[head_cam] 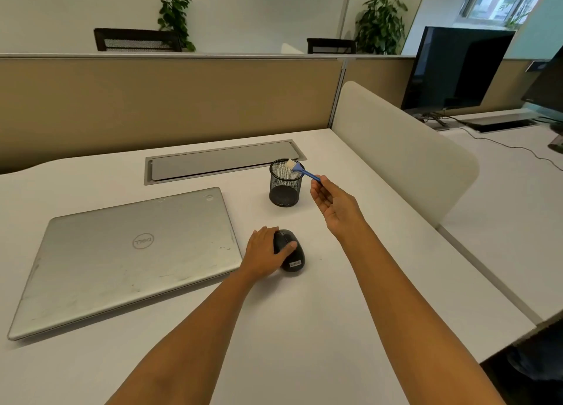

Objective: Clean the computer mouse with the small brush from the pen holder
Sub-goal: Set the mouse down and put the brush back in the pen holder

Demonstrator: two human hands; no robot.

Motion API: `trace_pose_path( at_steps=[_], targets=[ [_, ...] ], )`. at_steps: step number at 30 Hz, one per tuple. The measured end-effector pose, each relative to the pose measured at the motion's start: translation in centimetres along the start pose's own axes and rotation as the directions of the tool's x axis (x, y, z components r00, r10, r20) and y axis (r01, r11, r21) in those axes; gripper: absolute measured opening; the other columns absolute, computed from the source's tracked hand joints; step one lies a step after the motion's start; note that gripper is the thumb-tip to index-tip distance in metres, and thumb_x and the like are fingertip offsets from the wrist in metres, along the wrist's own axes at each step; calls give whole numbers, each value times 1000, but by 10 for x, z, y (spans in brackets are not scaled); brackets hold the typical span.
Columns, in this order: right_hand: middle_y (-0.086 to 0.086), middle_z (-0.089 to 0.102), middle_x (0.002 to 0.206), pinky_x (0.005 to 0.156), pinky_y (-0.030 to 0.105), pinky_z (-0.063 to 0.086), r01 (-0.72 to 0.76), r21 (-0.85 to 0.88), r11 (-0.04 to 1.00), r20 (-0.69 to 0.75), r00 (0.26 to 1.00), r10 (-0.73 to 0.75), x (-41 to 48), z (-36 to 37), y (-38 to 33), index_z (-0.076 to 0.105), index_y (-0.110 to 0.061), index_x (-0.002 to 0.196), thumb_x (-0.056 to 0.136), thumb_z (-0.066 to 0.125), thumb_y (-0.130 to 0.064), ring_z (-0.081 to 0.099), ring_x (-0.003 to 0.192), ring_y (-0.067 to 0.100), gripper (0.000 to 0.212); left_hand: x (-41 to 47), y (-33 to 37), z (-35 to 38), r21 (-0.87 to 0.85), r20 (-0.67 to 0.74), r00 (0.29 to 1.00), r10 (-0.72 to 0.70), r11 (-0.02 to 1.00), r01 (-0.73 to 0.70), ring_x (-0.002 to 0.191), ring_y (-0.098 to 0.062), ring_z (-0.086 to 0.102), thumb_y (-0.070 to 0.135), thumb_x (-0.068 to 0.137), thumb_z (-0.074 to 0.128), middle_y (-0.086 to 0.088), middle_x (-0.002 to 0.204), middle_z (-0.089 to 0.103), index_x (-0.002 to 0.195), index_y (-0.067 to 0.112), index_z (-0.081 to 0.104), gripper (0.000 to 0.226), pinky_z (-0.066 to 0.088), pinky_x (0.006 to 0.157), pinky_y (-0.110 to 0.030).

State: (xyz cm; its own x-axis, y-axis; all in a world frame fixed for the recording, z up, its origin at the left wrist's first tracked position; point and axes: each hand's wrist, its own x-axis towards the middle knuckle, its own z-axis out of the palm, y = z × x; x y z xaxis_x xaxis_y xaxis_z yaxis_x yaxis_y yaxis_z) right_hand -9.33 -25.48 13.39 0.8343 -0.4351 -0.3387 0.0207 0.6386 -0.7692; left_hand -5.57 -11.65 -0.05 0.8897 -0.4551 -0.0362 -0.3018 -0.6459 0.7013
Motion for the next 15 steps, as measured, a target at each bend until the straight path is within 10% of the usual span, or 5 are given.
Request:
trace_pose_path(
  at_steps=[9,15],
  targets=[
    [8,64,82,87,30,53,60,-86,994,-69,995,-66,19,15,-13,60,2,112,88,60,-14,63,73,15,29,26,7,-26,-16,-196,980,-18,1000,15,134,-23,34,27,101,27,-9,142,43,135,12,42,41,12,117,-36],
    [8,64,91,95,36,53,150,-471,869,-198,943,-269,59,30,-19,65,-2,106,86,64,-22,61,82,16,28,50,3,-34,102,-181,983,-29,994,48,142,-22,18,26,101,24,-8,152,27,143,10,28,45,5,116,-34]
  ],
)
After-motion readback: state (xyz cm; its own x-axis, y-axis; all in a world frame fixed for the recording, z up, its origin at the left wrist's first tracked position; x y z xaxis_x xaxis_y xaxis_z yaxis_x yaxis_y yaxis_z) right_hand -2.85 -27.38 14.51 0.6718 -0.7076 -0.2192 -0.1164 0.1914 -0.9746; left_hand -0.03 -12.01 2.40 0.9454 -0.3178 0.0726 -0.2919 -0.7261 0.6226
